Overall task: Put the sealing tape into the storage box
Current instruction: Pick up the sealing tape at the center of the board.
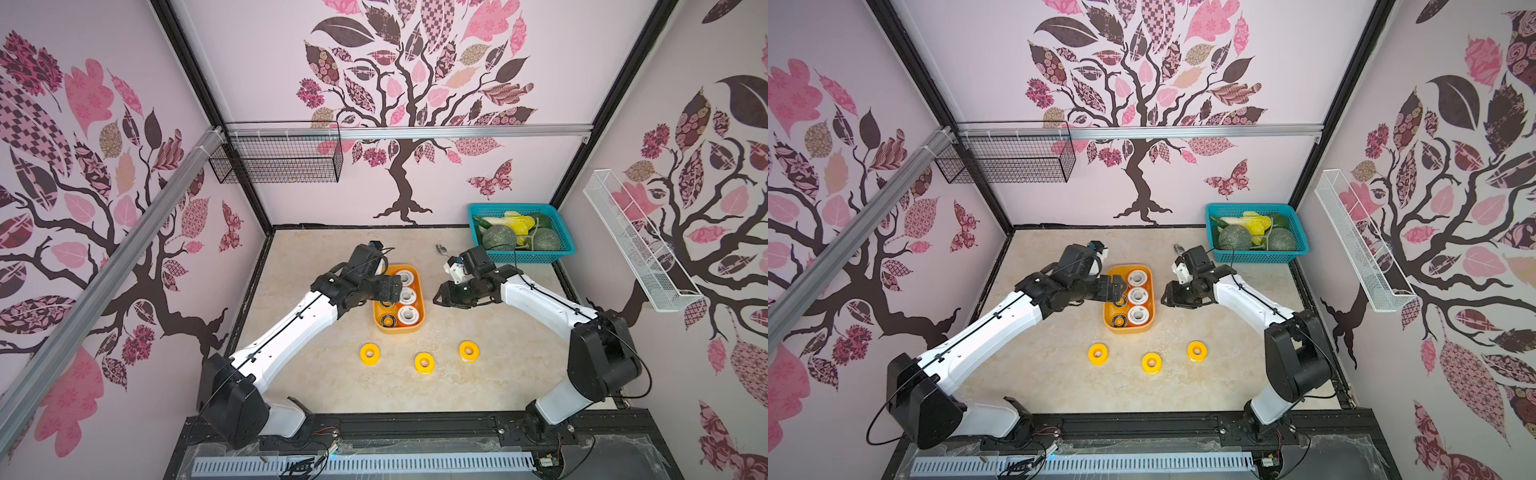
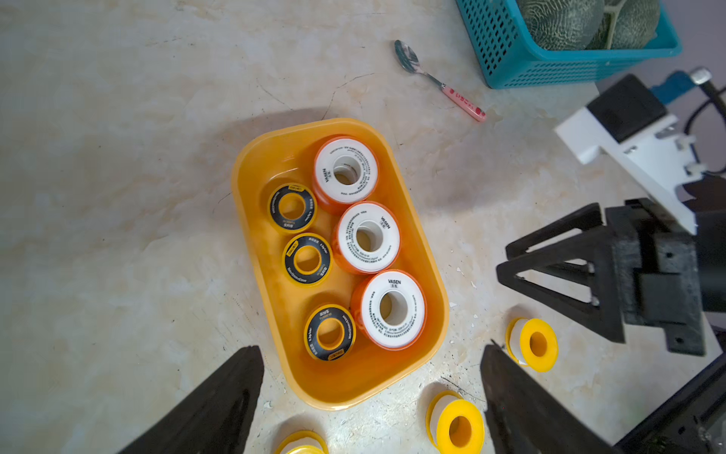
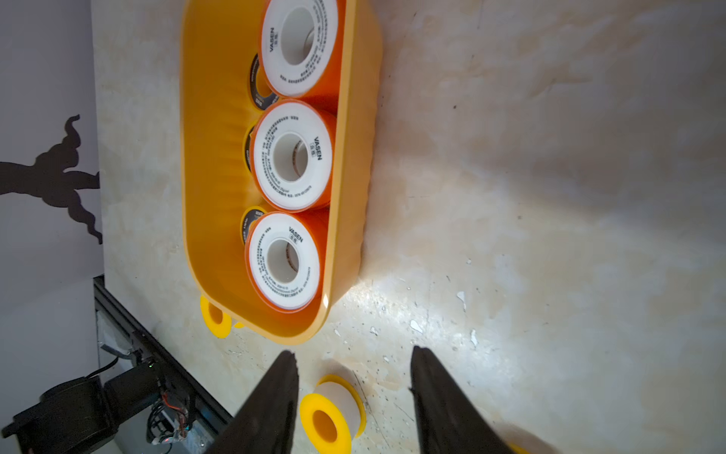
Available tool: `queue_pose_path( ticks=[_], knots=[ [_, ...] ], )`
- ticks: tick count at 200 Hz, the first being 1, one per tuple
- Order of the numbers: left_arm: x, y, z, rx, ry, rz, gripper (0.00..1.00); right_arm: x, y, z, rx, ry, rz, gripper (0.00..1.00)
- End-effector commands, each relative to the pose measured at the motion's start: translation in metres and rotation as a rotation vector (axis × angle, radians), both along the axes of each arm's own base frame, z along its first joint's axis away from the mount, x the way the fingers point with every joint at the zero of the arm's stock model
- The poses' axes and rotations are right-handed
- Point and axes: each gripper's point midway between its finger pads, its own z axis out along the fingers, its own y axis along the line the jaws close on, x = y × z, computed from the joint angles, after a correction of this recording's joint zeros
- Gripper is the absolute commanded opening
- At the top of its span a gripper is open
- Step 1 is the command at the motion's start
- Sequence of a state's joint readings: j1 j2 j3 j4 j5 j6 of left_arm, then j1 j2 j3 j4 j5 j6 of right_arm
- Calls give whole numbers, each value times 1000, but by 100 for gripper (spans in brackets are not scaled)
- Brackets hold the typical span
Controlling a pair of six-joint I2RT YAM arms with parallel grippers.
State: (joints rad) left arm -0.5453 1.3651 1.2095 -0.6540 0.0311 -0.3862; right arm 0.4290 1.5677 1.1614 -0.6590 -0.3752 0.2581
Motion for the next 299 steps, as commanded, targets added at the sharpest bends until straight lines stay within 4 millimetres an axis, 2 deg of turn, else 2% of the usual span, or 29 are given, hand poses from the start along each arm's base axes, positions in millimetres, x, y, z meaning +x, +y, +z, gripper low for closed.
queue_pose_path(
  ticks=[1, 45, 91, 128, 162, 188, 225, 299],
  knots=[
    [-7, 22, -2, -80, 50, 36, 92, -15, -23, 0, -104, -14, -21, 52],
    [-10, 76, -11, -96, 78, 121, 92, -45, -49, -7, -182, 10, -53, 56],
    [-9, 101, -27, -2, 52, 173, 92, -73, -73, -17, -243, 35, -99, 65],
    [-12, 103, -29, 9, 52, 177, 92, -92, -85, -32, -284, 70, -134, 73],
    [-13, 104, -28, 11, 47, 179, 92, -104, -77, -44, -328, 92, -97, 77],
    [-14, 104, -29, 12, 52, 178, 92, -106, -76, -55, -391, 99, -108, 78],
    [-14, 104, -29, 14, 49, 178, 92, -104, -84, -66, -473, 98, -131, 81],
    [-14, 110, -30, 39, 51, 196, 92, -97, -71, -88, -469, 137, -98, 84]
  ],
)
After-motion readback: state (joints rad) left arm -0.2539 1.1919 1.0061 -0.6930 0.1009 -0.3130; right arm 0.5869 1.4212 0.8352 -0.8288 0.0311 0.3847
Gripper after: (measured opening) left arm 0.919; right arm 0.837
